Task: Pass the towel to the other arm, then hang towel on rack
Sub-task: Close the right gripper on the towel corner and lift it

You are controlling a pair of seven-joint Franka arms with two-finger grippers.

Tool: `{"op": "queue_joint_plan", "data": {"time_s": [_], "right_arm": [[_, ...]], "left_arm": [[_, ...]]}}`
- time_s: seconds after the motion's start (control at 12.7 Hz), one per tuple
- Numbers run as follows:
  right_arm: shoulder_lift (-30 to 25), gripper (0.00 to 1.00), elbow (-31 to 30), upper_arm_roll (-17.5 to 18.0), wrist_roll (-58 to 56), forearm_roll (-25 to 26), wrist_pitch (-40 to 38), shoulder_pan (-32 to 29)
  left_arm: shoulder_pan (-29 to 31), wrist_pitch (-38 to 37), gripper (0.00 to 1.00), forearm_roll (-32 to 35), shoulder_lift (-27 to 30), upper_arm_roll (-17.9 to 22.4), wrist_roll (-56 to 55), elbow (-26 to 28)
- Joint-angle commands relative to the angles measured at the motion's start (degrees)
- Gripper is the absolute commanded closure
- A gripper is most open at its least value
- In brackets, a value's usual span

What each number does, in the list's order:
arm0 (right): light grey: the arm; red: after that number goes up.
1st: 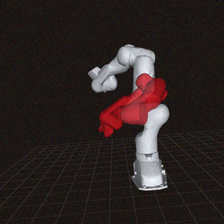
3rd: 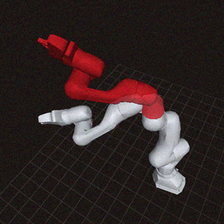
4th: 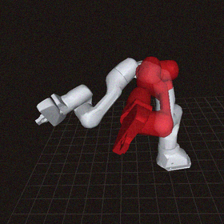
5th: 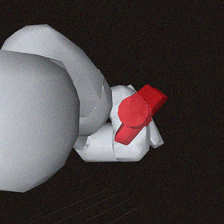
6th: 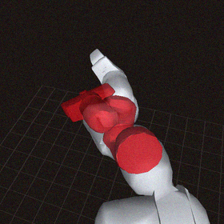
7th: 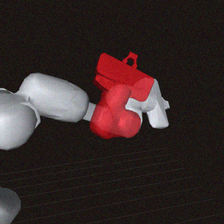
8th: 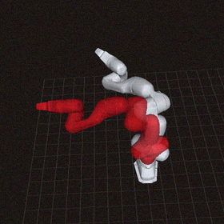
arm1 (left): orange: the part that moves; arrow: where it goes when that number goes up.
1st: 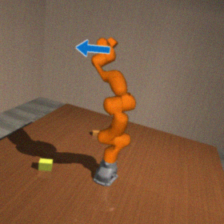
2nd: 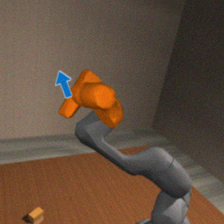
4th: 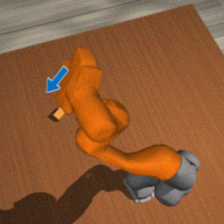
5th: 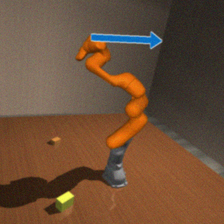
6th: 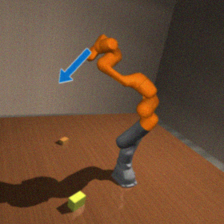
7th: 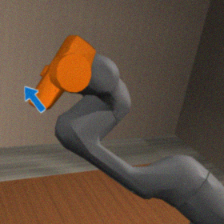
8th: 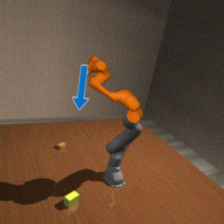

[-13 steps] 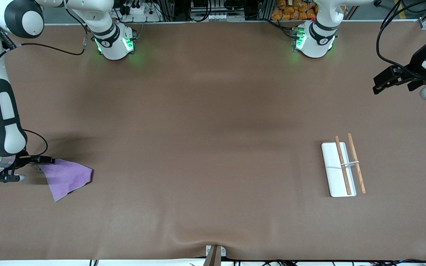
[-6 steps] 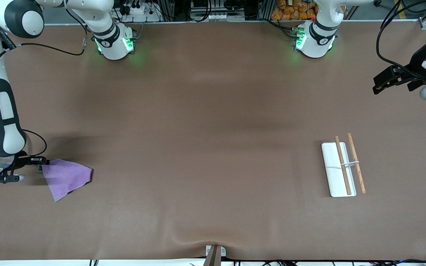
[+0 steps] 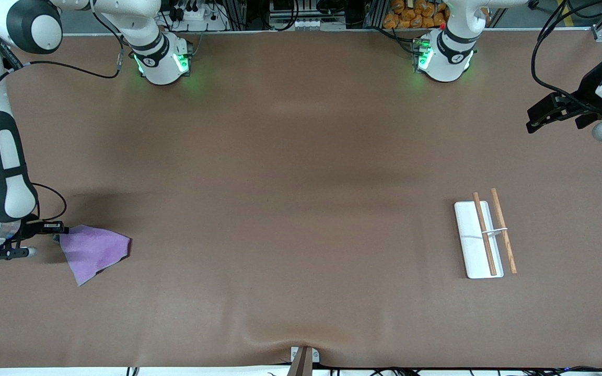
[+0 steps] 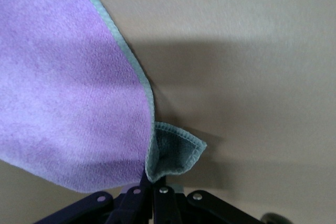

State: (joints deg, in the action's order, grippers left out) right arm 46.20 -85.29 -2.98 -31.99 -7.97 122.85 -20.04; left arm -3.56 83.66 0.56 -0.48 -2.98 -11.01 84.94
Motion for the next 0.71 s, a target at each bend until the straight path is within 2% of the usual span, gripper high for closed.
{"op": "queue_joint_plan", "data": {"time_s": [0.0, 0.39, 0.63], "right_arm": [[-2.2, 1.0, 1.0, 0.4, -3.6, -0.9, -0.5, 0.4], [-9.5, 1.0, 1.0, 0.5, -16.7, -0.9, -1.0, 2.5], [-13.0, 1.0, 1.0, 5.1, -25.6, -1.0, -3.1, 2.0]], "left_arm": [[-0.2, -0.7, 0.0, 1.1, 0.1, -0.2, 0.3, -0.3], [-0.2, -0.7, 0.0, 1.1, 0.1, -0.2, 0.2, -0.2], [0.0, -0.7, 0.0, 1.1, 0.1, -0.2, 0.4, -0.1]]}}
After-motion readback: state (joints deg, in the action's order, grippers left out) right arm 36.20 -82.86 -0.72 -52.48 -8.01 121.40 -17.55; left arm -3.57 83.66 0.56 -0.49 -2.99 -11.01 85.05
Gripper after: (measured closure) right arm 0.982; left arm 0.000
